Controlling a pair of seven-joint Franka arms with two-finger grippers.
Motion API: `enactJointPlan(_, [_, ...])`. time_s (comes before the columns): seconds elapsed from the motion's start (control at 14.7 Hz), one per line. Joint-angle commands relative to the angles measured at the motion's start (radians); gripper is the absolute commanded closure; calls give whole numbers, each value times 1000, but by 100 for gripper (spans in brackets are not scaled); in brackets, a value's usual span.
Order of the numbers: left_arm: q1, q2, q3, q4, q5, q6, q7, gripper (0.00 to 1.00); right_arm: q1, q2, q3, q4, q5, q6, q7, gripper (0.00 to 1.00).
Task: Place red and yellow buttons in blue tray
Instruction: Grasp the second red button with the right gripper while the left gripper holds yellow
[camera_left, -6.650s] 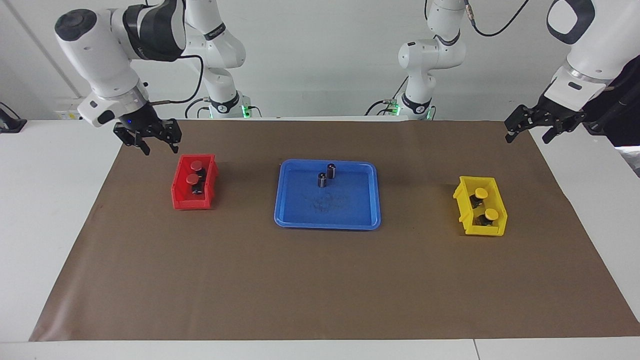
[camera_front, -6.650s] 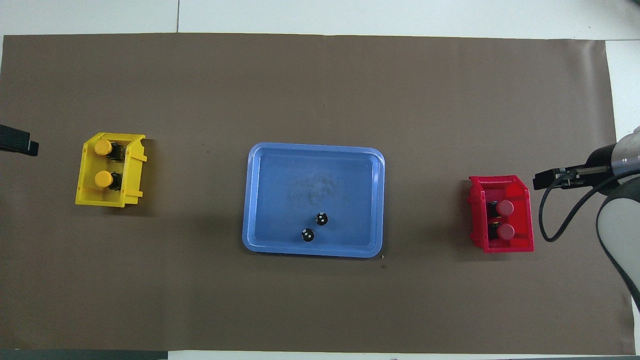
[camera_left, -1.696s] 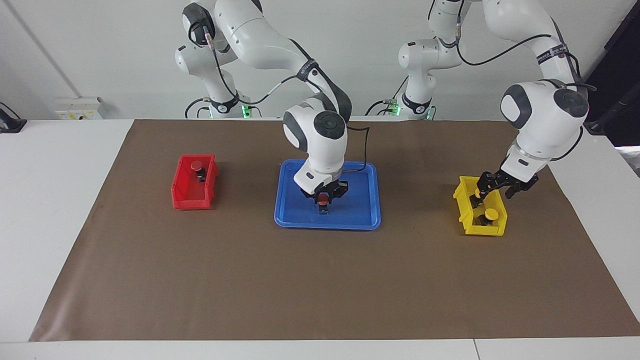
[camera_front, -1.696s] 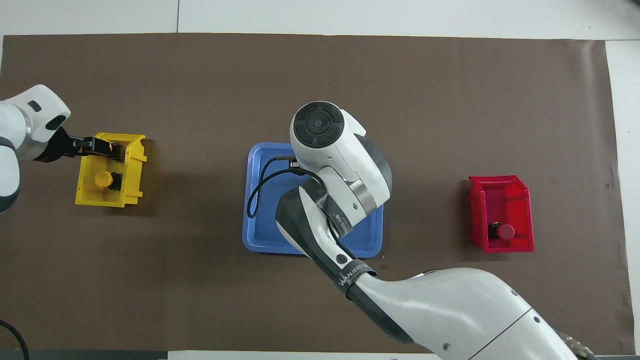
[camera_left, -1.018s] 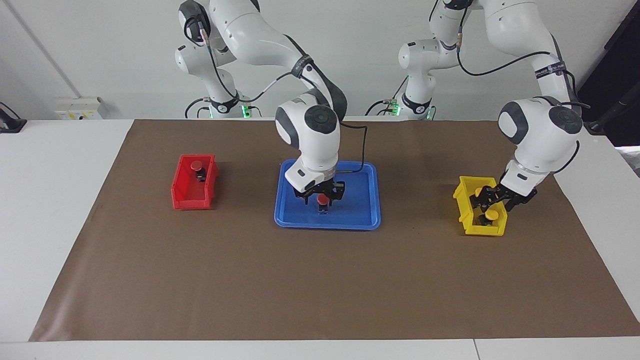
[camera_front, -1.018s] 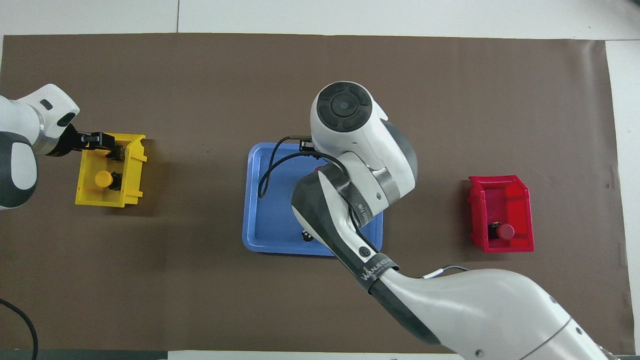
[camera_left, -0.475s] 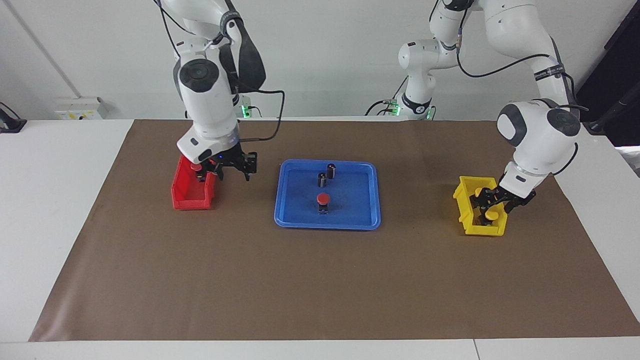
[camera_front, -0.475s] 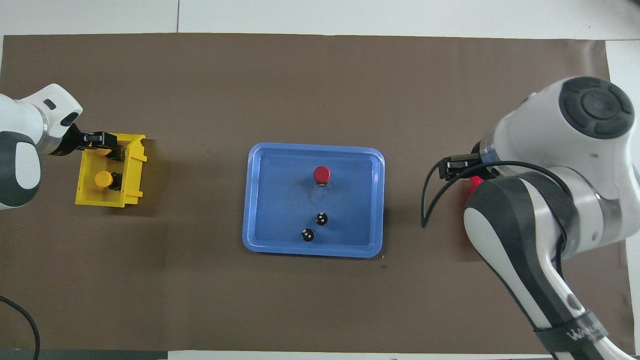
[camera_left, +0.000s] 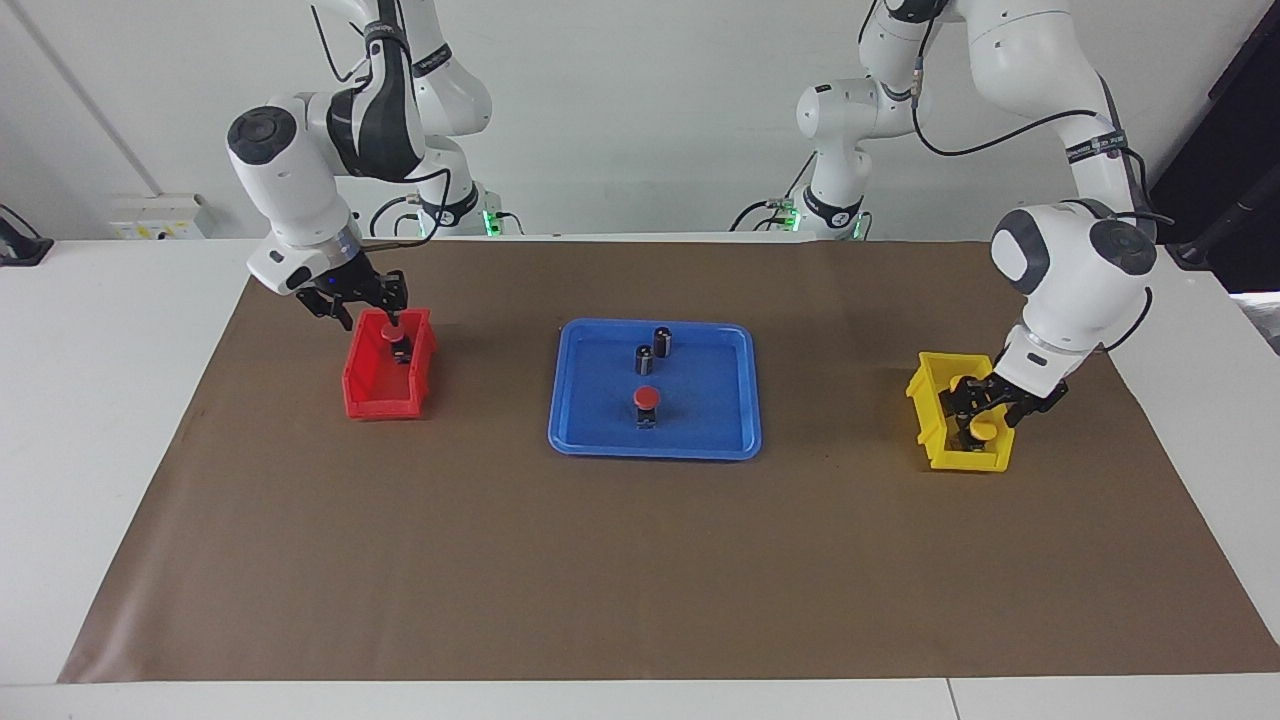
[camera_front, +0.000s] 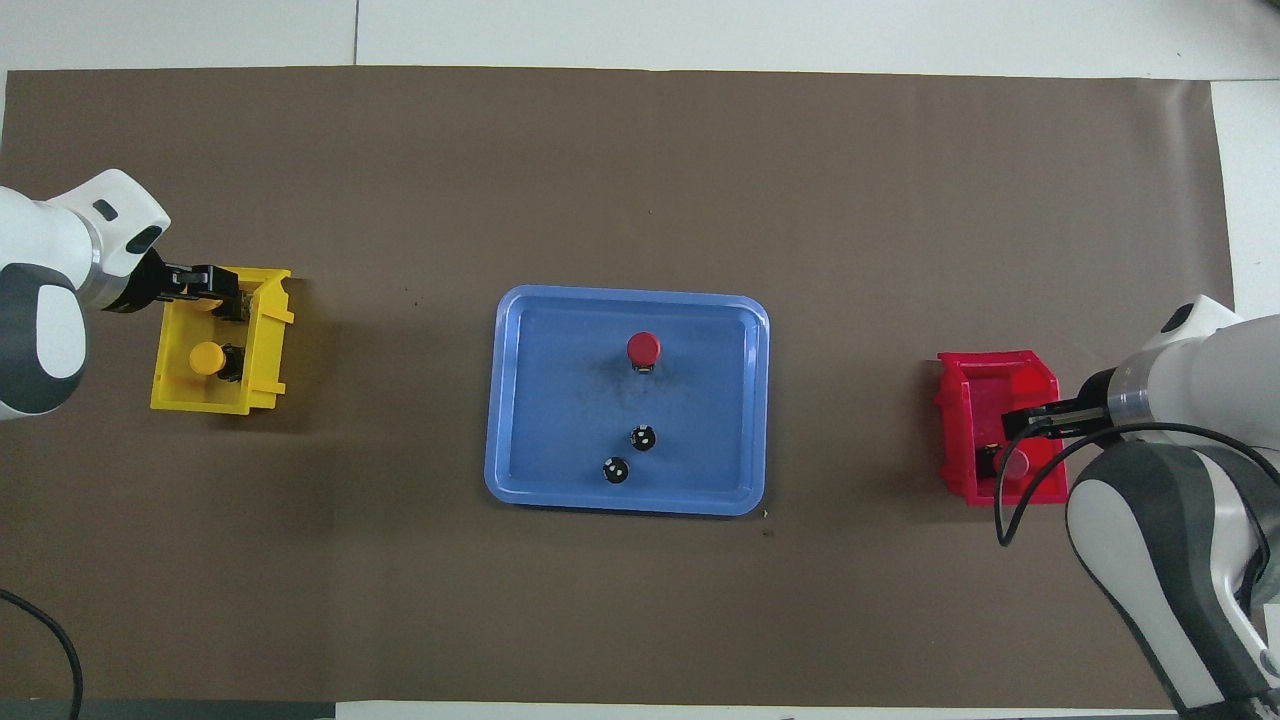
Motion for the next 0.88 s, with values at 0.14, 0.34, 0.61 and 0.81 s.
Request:
enactJointPlan(0.14, [-7, 2, 2, -25, 3, 39, -12, 22, -20, -24, 15, -103, 18, 86, -9, 37])
enactJointPlan(0.34, [1, 0, 2, -38, 3, 45, -11, 27, -22, -20, 15, -151, 18, 134, -13, 37])
enactJointPlan(0.61, [2, 0, 2, -40, 3, 54, -12, 37, -22, -23, 15, -164, 18, 134, -13, 38])
enactJointPlan(0.81, [6, 0, 2, -38, 3, 62, -12, 43, -40, -23, 14, -186, 18, 139, -41, 40])
